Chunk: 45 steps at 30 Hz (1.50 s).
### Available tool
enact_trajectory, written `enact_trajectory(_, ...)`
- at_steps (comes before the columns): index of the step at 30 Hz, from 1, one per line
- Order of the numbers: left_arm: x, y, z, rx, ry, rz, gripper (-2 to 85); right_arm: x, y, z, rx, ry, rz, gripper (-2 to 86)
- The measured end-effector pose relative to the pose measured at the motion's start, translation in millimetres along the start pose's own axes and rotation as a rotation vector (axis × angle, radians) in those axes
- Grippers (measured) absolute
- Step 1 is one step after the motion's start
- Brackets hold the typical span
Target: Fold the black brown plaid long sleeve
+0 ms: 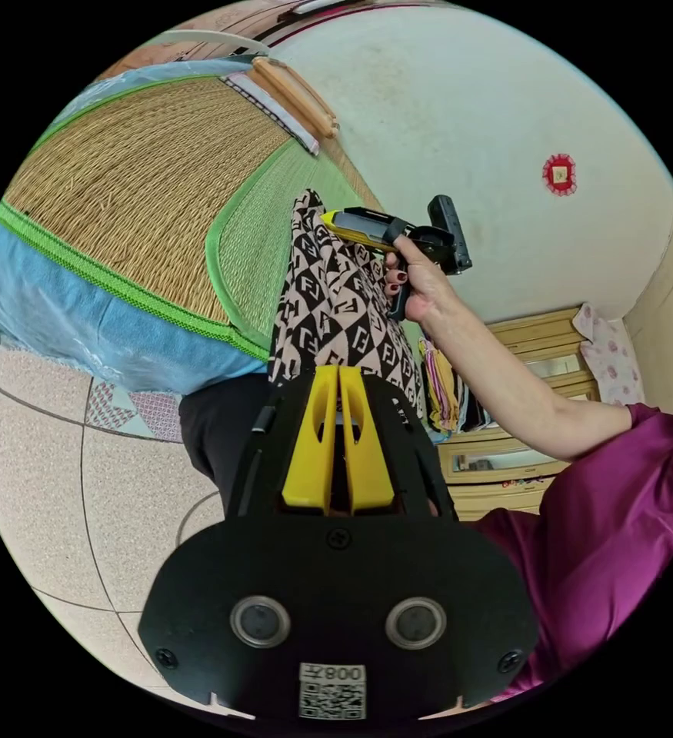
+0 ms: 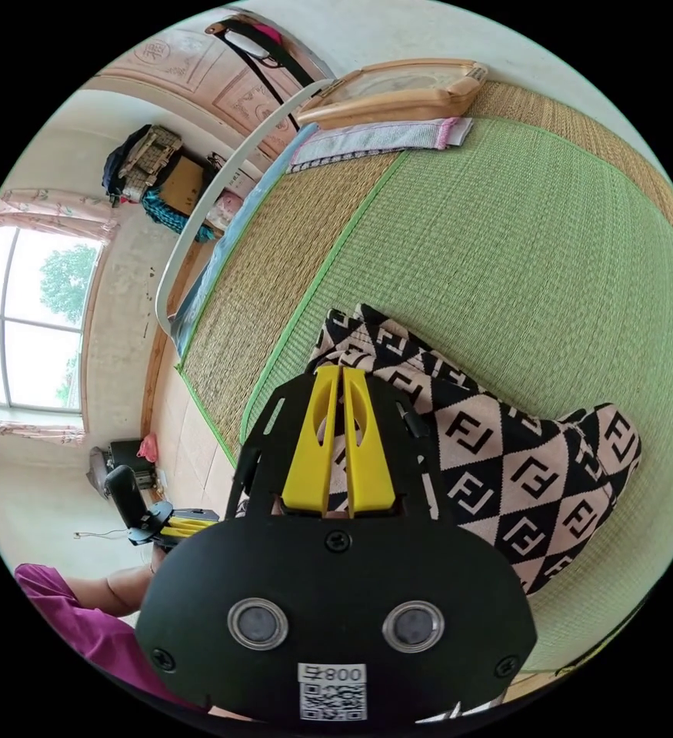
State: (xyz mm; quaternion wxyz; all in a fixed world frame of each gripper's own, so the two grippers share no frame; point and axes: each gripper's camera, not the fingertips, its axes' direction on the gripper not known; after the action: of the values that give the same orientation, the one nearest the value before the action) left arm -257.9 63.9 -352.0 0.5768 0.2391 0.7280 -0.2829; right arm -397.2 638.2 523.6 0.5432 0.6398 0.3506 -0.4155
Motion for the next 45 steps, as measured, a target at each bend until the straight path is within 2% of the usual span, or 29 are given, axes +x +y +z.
enact_trajectory(8,-0.2,-0.9,10.7,-0.028,-0.019,-0.007,0.1,-23.5,0.5,-86.4,0.042,0.033,-0.101,0.4)
enact_trajectory(12,2.3,-2.9,13.3,-0.033,-0.03,-0.002,0.0,-24.7,-20.4,-96.4,0.037,0.042,-0.099,0.4)
enact_trajectory(19,1.5,-4.1,17.7,-0.04,-0.037,-0.004,0.0,-28.5,-63.4,-73.9,-0.122,0.125,-0.122,0.7)
enact_trajectory(23,0.0,-5.1,18.6,-0.043,-0.033,0.0,0.0,-44.7,-79.4,-97.9,-0.205,0.17,-0.219,1.7)
enact_trajectory(26,-1.3,-5.7,19.5,-0.044,-0.029,0.0,0.0,-56.6,-73.7,-128.0,-0.195,0.249,-0.31,3.3)
enact_trajectory(31,-4.8,-5.9,20.1,-0.043,-0.012,-0.003,0.0,-45.8,-76.1,-166.4,-0.127,0.28,-0.325,5.0)
enact_trajectory(39,-8.3,-7.8,20.6,-0.047,-0.004,-0.008,0.0,-3.2,-113.9,-121.8,-0.236,0.273,-0.282,6.9)
enact_trajectory(45,-10.4,-10.2,22.0,-0.053,-0.001,-0.003,0.0,19.8,-111.2,-136.3,-0.225,0.224,-0.272,2.2)
